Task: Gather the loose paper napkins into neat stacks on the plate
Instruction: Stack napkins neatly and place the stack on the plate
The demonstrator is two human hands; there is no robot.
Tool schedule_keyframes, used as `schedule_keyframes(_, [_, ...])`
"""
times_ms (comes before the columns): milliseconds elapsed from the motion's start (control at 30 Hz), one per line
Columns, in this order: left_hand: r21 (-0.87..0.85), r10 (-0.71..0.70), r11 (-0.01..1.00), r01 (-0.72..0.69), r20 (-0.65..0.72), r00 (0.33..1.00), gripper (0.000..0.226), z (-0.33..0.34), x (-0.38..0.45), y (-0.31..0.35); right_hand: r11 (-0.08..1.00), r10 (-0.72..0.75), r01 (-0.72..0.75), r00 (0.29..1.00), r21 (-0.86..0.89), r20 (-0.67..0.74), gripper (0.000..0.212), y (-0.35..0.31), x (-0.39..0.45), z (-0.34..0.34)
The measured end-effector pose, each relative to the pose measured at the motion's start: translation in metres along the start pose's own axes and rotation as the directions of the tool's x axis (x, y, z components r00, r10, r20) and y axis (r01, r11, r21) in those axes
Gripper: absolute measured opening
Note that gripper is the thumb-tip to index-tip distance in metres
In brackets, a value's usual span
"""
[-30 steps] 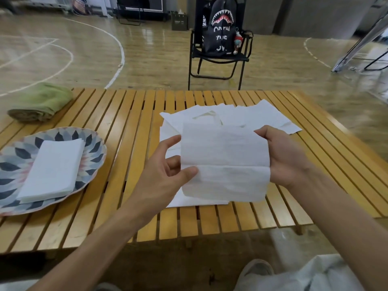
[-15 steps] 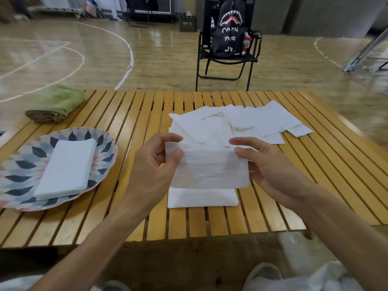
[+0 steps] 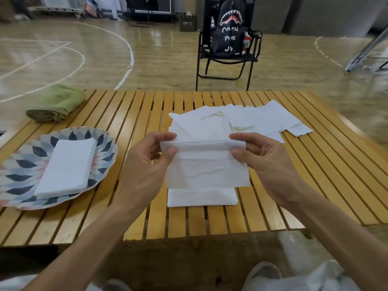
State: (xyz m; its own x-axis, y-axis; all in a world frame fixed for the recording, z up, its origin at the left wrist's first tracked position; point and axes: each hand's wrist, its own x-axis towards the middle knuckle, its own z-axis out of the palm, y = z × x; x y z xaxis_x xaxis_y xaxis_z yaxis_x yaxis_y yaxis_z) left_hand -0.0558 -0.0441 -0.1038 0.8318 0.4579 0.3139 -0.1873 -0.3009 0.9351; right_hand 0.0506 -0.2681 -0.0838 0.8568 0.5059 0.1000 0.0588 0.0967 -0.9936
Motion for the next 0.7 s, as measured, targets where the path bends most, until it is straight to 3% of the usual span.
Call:
schedule_keyframes(167, [0.102,0.041,0.994,-0.041,-0.001,0.999,0.026,-0.0032,0.0008,-0.0016,0.998,-0.047,0.046,0.999,-0.037,-0.026,0.029,-0.0015,-0.0002,0.0004])
schedule_keyframes(333, [0.213,0.064,0.975,-0.057,-0.024,0.998,0.025,-0.0029,-0.0004,-0.0023,0.973,-0.106,0.094,0.993,-0.209,-0.045,0.013,0.0032,0.0000,0.0003])
schedule_keyframes(700, [0.302,0.120,0.947,-0.107,-0.026,0.992,0.010,-0.0034,-0.0015,-0.0029,0.813,-0.248,0.189,0.968,-0.551,-0.033,0.004,0.0075,0.0030,-0.0063])
